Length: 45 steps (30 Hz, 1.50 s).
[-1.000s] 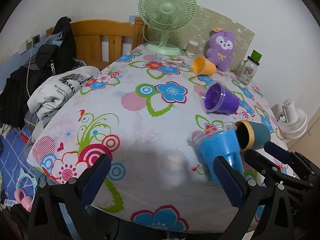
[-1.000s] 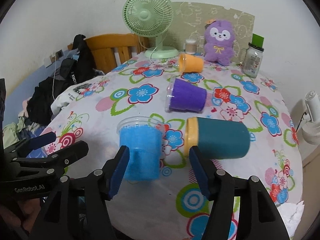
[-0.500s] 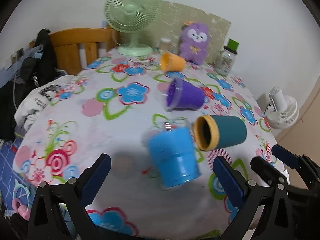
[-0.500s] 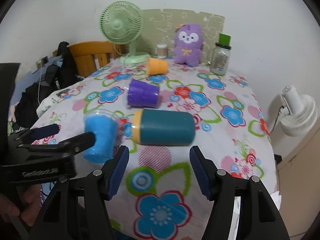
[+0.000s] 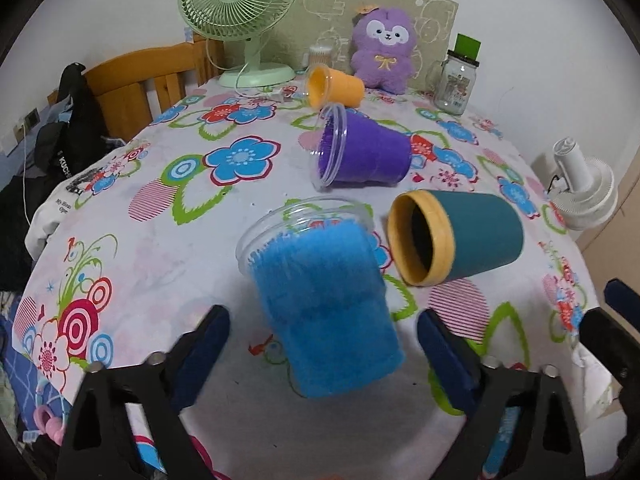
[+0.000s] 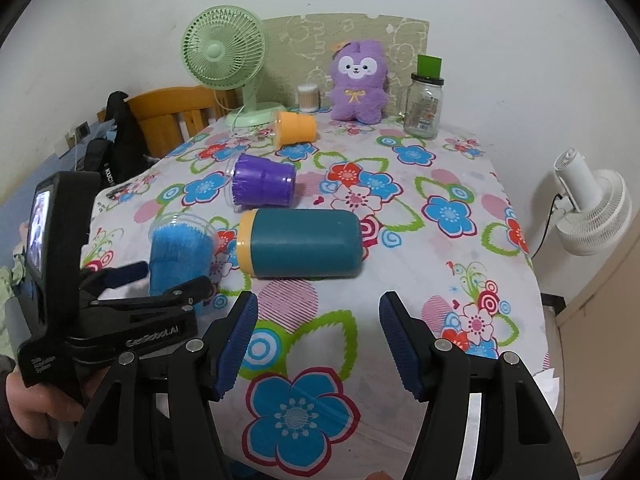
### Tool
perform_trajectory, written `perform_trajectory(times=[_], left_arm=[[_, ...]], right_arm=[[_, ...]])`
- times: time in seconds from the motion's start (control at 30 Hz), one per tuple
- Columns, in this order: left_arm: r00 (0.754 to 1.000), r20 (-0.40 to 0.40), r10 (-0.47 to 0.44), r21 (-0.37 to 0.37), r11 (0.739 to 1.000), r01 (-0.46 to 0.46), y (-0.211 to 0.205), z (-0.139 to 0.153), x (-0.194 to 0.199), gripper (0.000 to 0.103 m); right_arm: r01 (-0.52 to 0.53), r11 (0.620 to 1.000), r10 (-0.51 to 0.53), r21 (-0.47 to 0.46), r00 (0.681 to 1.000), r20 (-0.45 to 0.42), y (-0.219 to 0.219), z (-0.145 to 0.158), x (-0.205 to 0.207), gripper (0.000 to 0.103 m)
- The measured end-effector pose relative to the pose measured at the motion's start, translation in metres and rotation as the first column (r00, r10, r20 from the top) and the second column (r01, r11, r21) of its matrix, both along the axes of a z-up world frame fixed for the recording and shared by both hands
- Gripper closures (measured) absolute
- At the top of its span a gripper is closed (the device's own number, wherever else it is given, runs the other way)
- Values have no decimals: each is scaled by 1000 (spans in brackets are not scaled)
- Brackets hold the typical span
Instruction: Flip cup upside down
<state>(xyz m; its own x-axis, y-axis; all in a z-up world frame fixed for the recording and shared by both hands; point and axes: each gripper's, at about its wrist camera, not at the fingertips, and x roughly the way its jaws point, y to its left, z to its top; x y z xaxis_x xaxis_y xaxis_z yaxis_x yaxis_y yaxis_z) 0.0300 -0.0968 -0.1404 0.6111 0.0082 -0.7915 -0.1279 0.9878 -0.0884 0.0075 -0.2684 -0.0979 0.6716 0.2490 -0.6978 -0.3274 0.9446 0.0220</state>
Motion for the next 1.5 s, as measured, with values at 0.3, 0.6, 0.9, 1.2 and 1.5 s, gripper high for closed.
perform_trajectory(times=[0.3,0.6,0.9,1.2,1.5], left_arm=[[1000,-3,-18,14,1000,18,7,2,-5,47],[999,38,-19,12,1000,19,15,24,-12,47],[999,-13,-51,16,999,52,16,32,-18,46],[998,-25,-65,22,998,66,23,44,-24,45],[992,-70,-108,45,993,112,22,50,-25,45]], right_arm=[[-16,1000,16,-1,1000,-3,7,-1,4,36],[-36,999,36,-6,999,-10,17,-2,6,36],[-42,999,42,-8,999,-32,22,-8,9,36],[-56,998,55,-17,998,-44,29,-12,10,36],[-58,998,56,-22,996,-68,32,-19,14,36]])
